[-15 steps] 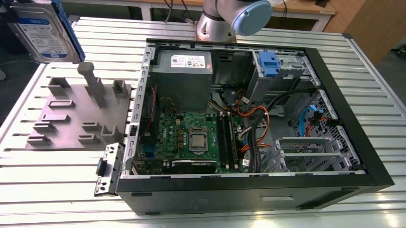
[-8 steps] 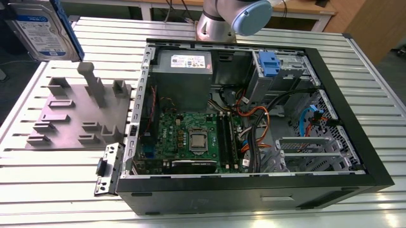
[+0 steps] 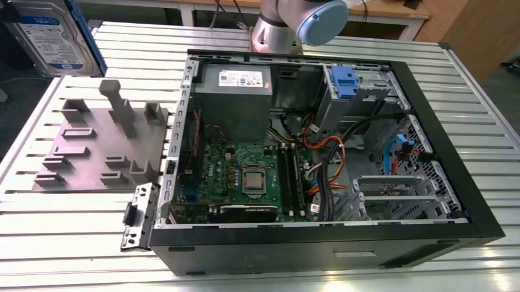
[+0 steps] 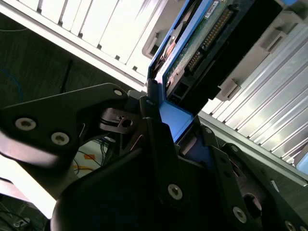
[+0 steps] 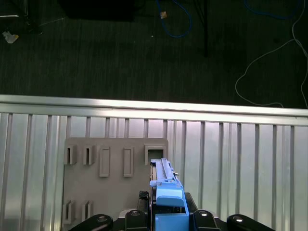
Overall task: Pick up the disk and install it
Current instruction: 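Pick up the disk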
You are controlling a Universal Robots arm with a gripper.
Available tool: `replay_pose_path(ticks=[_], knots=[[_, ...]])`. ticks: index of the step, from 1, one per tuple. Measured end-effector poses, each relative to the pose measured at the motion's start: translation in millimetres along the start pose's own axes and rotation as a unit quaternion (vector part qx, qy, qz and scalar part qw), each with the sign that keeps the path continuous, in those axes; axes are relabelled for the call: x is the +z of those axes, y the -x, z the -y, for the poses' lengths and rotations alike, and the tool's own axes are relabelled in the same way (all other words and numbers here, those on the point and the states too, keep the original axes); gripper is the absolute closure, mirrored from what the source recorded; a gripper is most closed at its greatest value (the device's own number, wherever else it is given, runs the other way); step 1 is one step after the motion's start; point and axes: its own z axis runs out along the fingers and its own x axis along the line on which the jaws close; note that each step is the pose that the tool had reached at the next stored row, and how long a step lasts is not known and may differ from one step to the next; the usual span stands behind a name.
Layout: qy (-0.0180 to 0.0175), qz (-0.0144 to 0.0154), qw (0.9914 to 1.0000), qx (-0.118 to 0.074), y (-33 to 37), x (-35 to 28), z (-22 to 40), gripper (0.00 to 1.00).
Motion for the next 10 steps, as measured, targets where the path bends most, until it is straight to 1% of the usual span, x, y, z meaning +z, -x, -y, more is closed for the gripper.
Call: replay_pose_path(ticks=[10], knots=[[0.0001,0.0,1.0,0.0,0.4,-6.7,-0.2,0.63]])
